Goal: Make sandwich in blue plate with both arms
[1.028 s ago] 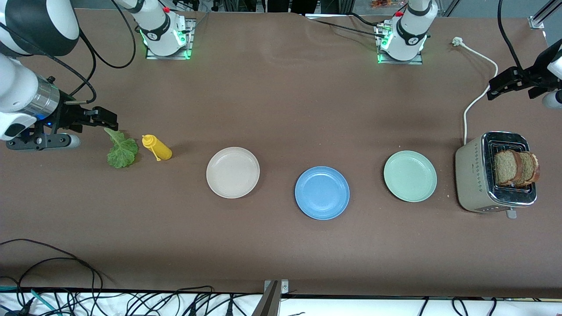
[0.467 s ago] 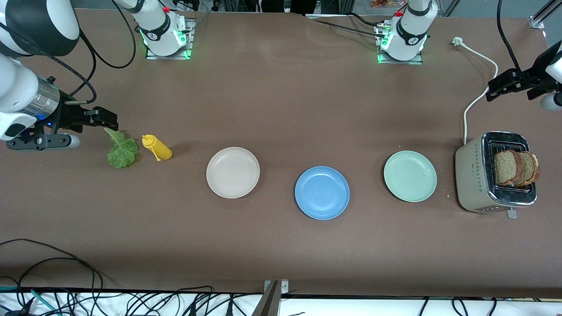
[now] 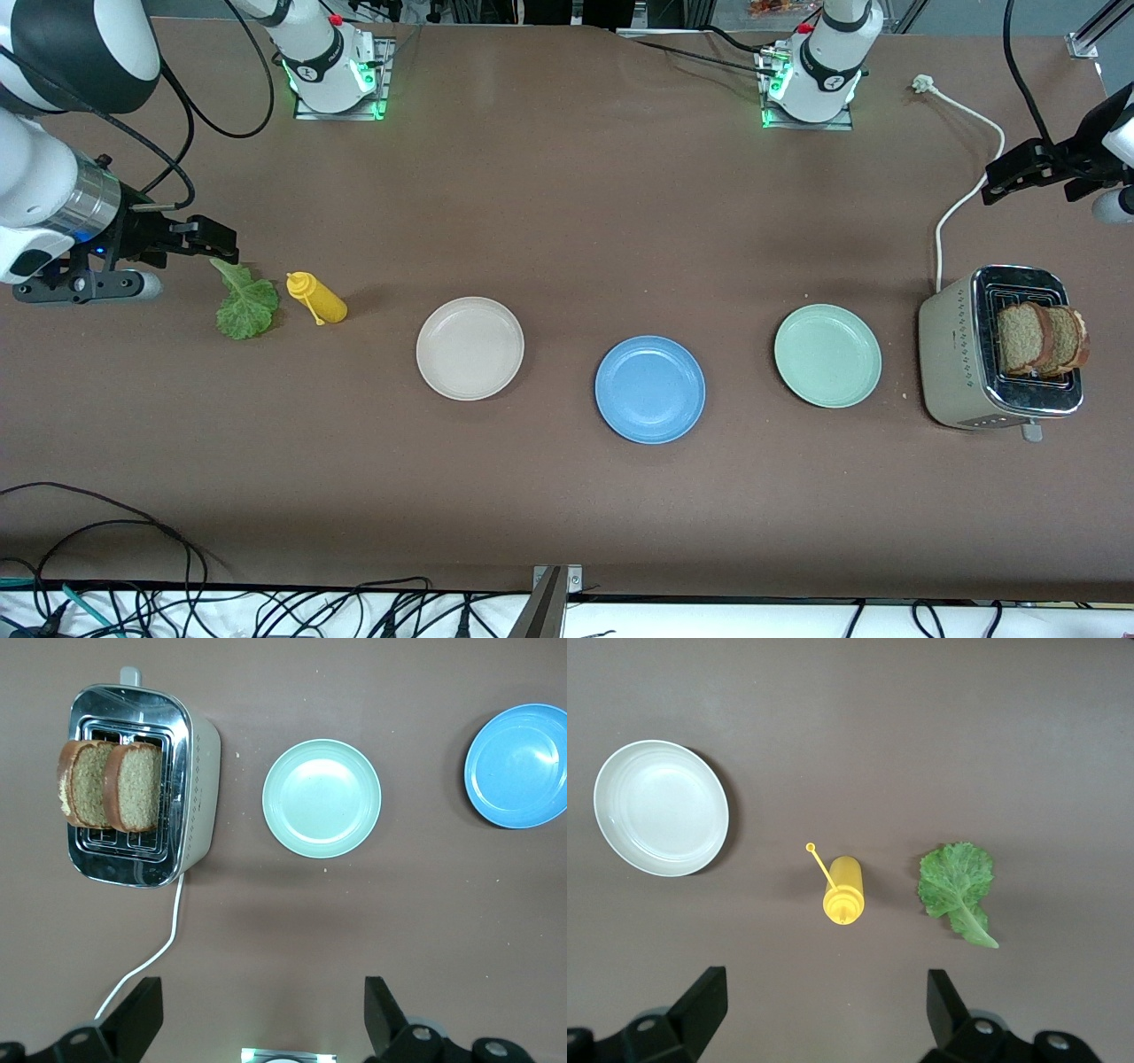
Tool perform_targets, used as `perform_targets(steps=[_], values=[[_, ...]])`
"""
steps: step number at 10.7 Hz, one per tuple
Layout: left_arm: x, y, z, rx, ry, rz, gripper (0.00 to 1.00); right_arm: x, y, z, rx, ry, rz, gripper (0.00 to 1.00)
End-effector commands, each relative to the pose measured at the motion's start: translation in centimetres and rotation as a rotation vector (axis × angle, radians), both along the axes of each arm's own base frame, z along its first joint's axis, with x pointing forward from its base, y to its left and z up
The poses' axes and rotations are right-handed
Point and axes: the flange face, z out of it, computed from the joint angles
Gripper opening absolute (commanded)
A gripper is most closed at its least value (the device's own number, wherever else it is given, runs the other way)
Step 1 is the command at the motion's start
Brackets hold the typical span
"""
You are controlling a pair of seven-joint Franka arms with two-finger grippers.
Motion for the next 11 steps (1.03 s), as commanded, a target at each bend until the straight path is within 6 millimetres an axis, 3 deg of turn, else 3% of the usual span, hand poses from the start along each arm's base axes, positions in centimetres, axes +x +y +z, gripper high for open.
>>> perform_targets(steps=[1, 11], values=[[0.07, 0.26, 0.55, -0.014, 0.005, 0.008, 1.00, -0.13, 0.27, 0.21, 0.005, 0.010, -0.012, 1.00], [0.07, 0.59, 0.55, -0.015, 0.005, 0.013, 1.00, -0.52, 0.73, -0.06, 0.005, 0.039, -0.004, 1.00]])
